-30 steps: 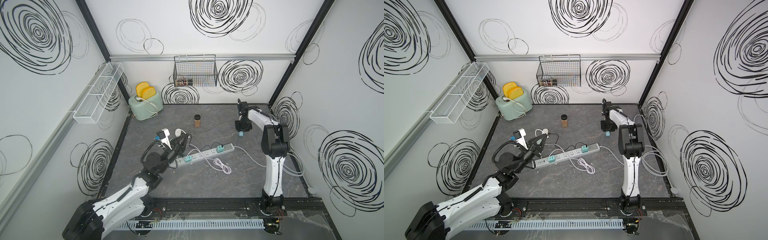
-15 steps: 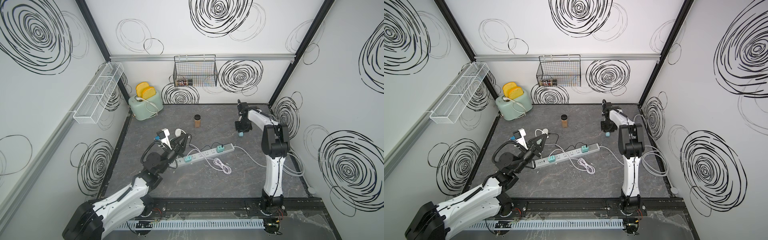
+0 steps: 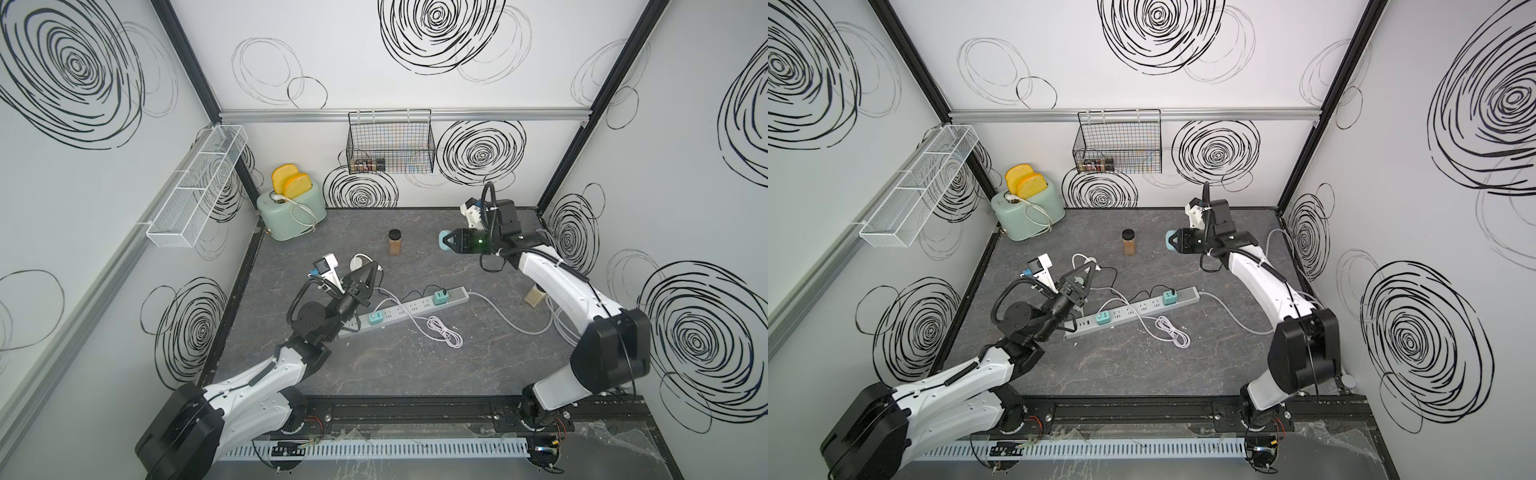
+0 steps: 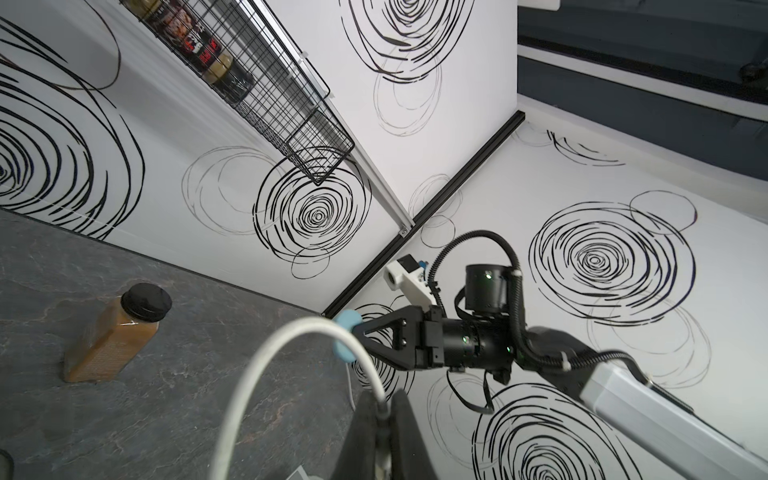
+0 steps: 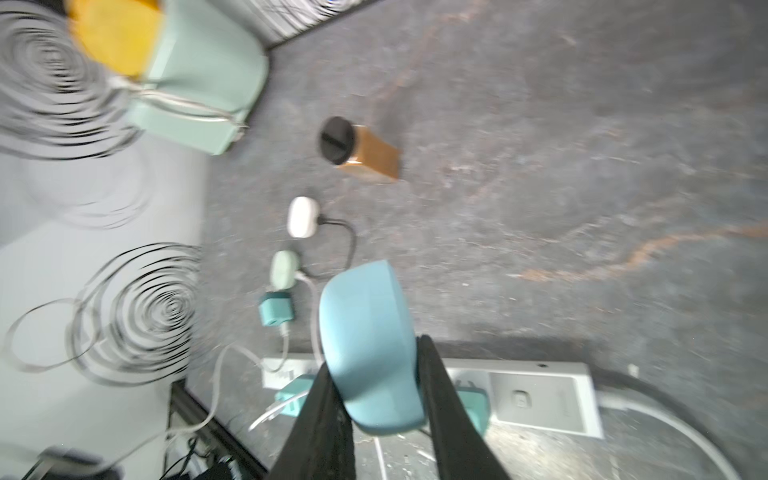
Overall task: Charge the bluetooth headset
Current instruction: Pick up the bluetooth headset from the center of the board, then place the charging cable at the center of the board.
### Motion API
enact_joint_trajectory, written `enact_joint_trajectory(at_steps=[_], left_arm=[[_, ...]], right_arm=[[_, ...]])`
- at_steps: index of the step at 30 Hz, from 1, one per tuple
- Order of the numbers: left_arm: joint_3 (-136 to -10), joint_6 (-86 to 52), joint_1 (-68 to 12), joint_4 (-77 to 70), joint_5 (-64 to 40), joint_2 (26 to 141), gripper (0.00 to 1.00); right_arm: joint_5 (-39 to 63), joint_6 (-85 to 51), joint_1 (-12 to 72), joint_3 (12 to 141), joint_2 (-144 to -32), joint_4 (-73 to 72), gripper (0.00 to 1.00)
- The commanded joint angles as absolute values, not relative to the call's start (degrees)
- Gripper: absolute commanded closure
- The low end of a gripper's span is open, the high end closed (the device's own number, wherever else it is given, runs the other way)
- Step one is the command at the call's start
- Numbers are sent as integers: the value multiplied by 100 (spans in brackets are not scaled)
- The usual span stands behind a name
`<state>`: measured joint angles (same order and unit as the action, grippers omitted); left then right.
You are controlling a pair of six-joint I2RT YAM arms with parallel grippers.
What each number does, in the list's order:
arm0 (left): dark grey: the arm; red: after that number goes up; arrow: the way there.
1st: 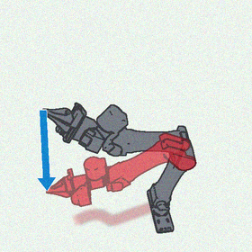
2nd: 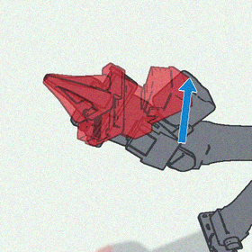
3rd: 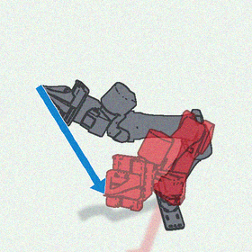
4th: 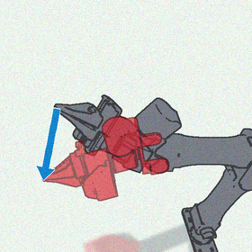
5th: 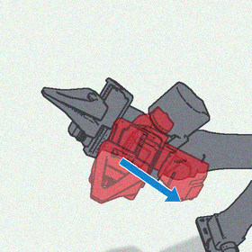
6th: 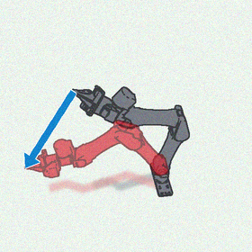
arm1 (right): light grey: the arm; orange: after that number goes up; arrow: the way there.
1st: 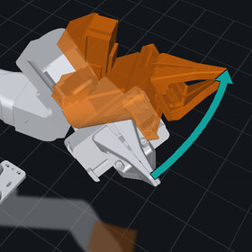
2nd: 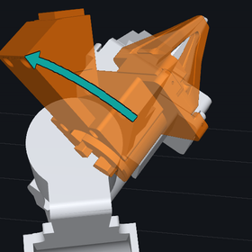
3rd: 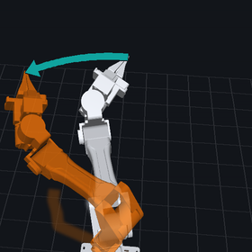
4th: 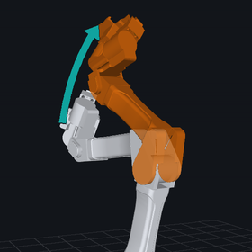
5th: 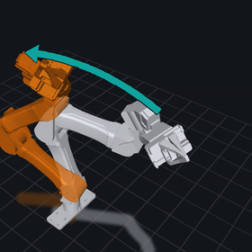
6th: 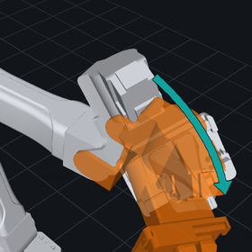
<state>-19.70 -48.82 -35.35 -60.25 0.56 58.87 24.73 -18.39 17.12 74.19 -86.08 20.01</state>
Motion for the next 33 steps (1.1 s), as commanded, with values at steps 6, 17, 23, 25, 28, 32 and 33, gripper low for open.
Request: enact_joint_trajectory(at_steps=[6, 17, 23, 25, 28, 32, 33], left_arm=[[-2277, -5017, -4010, -8262, 984, 6794, 100], [-2538, -4885, -4452, -10383, 1273, 8214, 100], [-2973, -4947, -4443, -10391, 846, 8485, 100], [-3077, -5004, -4446, -10391, 753, 8516, 100], [-3176, -5105, -4451, -10389, 711, 8532, 100], [-3242, -5082, -4473, -10396, 650, 8502, 100], [-3252, -5061, -4473, -10398, 598, 8463, 100]], right_arm=[[3293, -3773, 2458, 5539, -7069, -1792, 77], [4052, -4702, 2601, 4656, -6633, -3427, 78], [4354, -4652, 2568, 4226, -6496, -3987, 76], [4390, -4641, 2550, 4102, -6447, -4112, 77], [4468, -4646, 2529, 4019, -6394, -4293, 79], [4558, -4710, 2454, 4012, -6356, -4445, 80], [4610, -4728, 2379, 4039, -6355, -4431, 79]])
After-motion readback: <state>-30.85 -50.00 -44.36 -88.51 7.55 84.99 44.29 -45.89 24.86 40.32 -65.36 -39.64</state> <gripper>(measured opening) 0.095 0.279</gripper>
